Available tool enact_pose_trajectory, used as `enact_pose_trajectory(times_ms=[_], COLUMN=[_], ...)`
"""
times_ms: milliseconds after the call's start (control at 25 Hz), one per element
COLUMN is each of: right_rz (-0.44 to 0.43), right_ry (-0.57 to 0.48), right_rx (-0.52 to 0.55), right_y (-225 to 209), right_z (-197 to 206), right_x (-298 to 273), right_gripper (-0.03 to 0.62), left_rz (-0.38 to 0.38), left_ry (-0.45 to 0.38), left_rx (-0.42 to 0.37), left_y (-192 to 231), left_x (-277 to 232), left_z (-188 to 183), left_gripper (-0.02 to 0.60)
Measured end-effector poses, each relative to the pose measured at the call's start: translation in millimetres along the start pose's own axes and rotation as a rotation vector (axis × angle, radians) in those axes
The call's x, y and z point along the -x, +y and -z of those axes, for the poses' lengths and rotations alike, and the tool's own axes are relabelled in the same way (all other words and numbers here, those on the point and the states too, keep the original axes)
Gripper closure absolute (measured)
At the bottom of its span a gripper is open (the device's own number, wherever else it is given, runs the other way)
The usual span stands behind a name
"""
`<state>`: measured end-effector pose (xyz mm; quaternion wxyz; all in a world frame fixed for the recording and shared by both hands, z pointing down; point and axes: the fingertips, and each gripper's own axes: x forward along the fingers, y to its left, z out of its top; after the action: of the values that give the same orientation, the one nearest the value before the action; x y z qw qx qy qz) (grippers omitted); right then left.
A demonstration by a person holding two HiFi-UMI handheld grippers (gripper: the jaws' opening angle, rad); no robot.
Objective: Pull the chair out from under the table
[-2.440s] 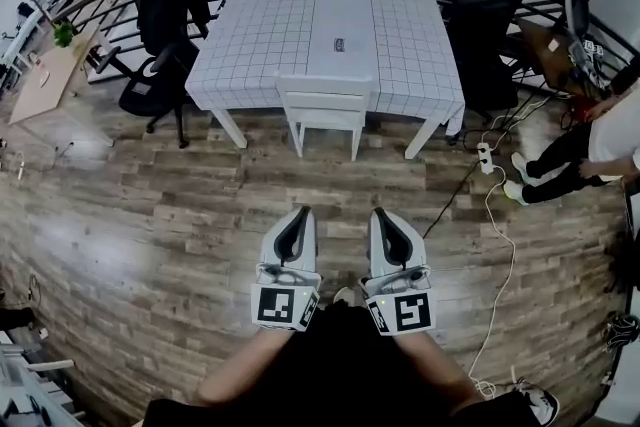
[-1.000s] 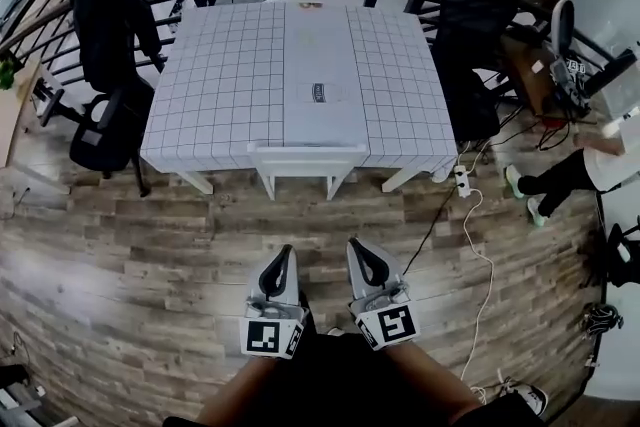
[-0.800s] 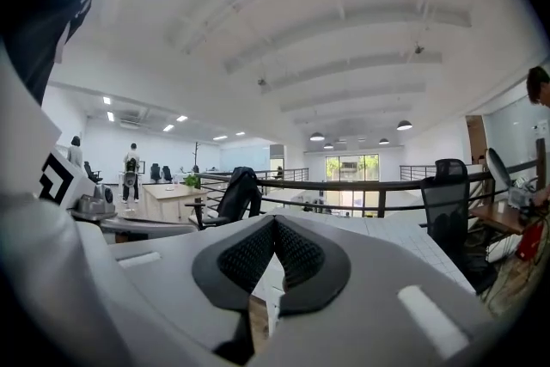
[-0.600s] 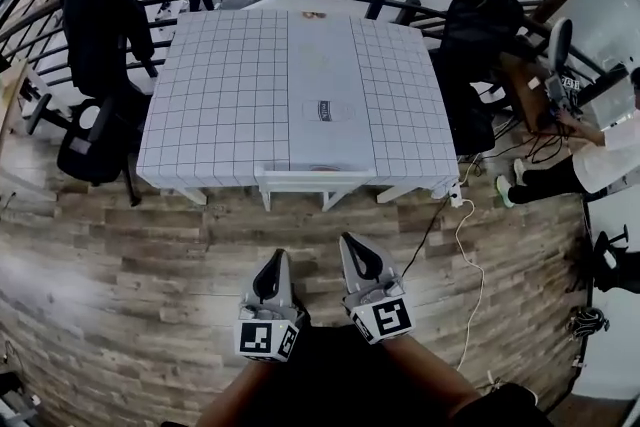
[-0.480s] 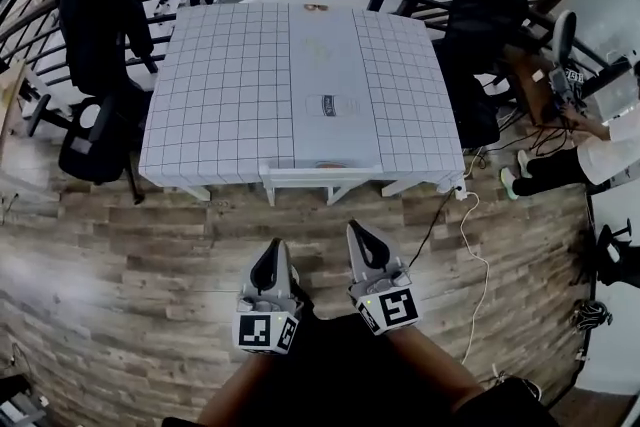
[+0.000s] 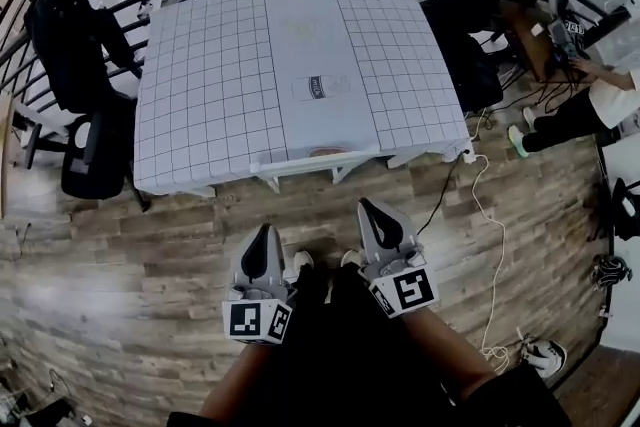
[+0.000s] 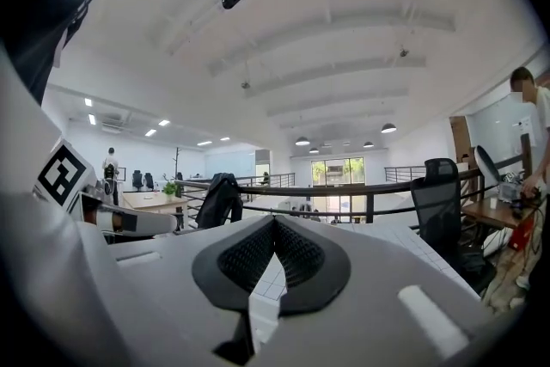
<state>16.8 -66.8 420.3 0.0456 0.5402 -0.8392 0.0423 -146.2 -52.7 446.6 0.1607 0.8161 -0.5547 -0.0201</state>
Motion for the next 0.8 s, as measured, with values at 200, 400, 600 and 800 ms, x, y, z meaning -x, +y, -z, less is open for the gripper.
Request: enact_pose_trajectory(times_ms=[200,400,600,800], right_rz=[0.006,-0.047,-0.106,-0.154], right_ry=[-0.008,-0.008,0.069,0.151], right_rx=[0.016,0.057,0.076,-0.025], right_y=[-15.4,-26.9,-52.2,-72.5], right_z=[-3.2,-7.1,15.4,42.0], right_x=[5.5,4.1,-0.6,-6.2], right_gripper=[0.597,0.597,0.597,0.597], left_rz=[0.020,0.002,0.021,-0.009], left_ry=[0.026,0.036,0.087,0.121], left_rx=[-0.006,-0.003,-0.050,-0.101], left_y=[-19.9,-37.4,-59.4,-63.0], left_x=[-20.5,-34.1,-50.7,-57.7], left_z=[1.5,1.5,15.5,34.4], left_gripper=[0.574,0.574,0.574,0.574])
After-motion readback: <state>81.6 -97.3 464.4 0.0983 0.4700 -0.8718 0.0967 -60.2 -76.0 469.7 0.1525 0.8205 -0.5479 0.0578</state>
